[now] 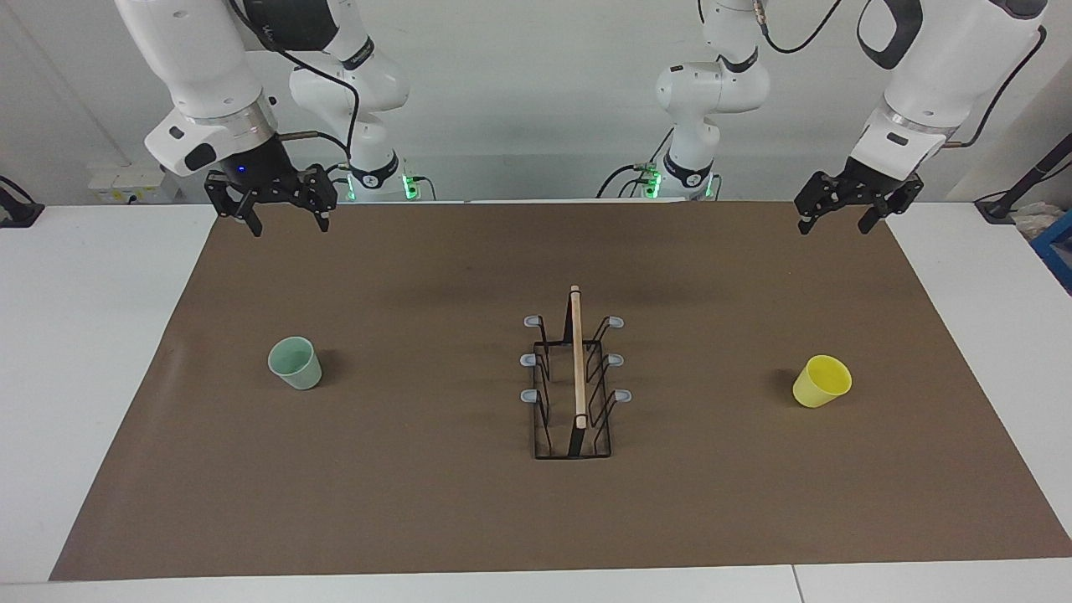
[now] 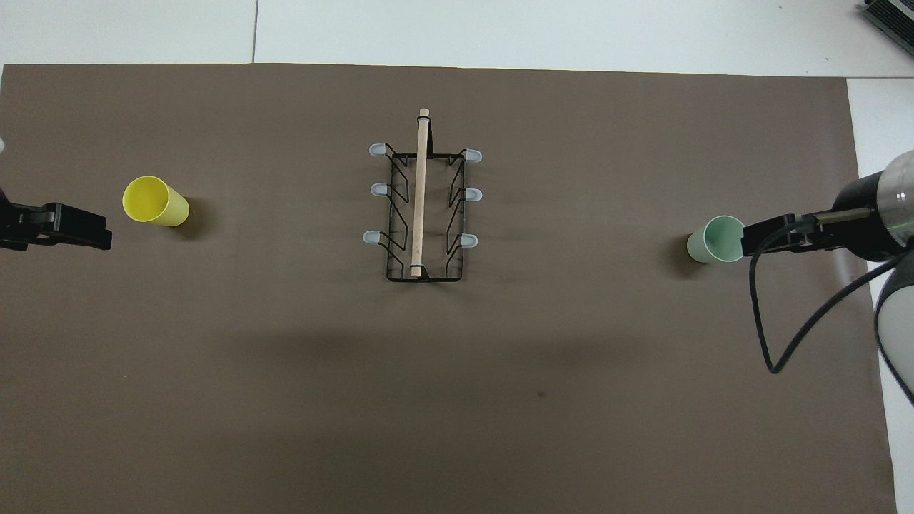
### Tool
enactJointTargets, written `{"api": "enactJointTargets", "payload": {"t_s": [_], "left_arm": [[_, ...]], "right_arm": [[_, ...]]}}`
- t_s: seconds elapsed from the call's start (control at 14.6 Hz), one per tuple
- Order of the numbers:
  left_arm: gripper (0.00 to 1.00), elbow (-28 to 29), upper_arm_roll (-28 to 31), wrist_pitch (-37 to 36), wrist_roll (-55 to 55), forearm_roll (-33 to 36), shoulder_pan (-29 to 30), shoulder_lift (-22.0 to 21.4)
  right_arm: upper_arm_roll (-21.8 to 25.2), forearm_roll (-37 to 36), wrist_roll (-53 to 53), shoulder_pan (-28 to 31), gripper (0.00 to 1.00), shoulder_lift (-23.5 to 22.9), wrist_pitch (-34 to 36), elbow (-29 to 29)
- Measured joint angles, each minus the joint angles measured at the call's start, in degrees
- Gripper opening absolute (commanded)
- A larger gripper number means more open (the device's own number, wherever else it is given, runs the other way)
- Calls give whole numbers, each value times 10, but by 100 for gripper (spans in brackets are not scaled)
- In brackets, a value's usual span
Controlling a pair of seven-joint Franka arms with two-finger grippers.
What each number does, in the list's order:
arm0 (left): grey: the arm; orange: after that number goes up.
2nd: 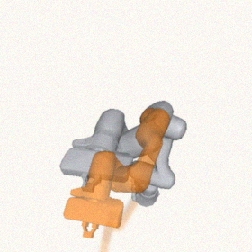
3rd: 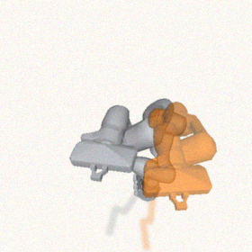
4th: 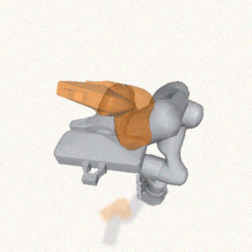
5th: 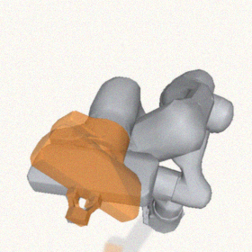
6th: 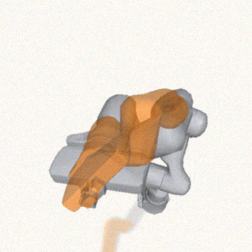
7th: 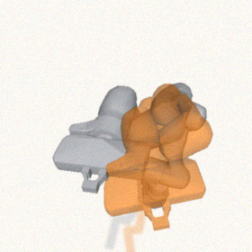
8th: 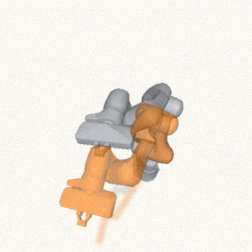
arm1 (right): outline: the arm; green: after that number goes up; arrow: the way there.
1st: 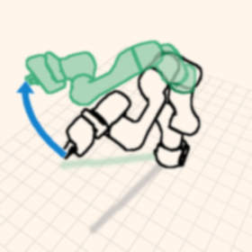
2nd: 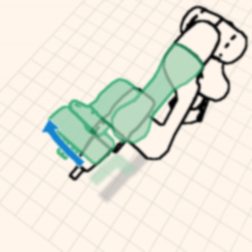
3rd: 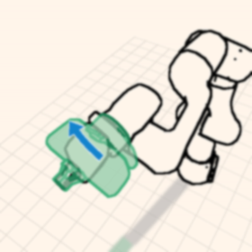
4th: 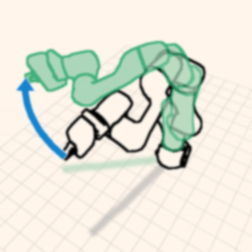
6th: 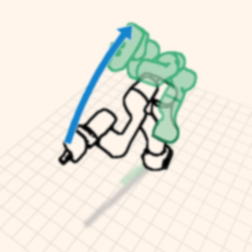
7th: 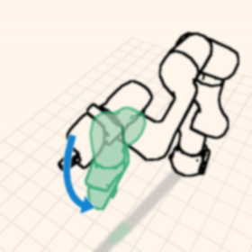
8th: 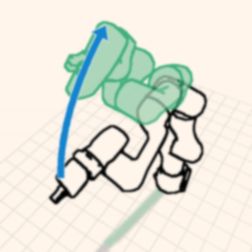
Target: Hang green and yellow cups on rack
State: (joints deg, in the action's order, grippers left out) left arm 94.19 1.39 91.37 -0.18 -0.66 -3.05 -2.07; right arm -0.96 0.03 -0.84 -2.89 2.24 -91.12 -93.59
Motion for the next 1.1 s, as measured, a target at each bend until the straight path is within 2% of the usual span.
{"api": "enactJointTargets", "payload": {"t_s": [0.21, 0.48, 1.1], "left_arm": [[100, 0, 3, 6, 26, -4, 22, 26], [100, 0, 11, 62, 55, -8, 52, 81], [98, 5, 14, 126, 201, -109, 106, 182]], "right_arm": [[0, 0, 0, 0, 100, 0, 0, 0], [0, 0, 0, 0, 100, 0, 0, 1], [0, 0, 0, 0, 100, 0, 0, 1]]}}
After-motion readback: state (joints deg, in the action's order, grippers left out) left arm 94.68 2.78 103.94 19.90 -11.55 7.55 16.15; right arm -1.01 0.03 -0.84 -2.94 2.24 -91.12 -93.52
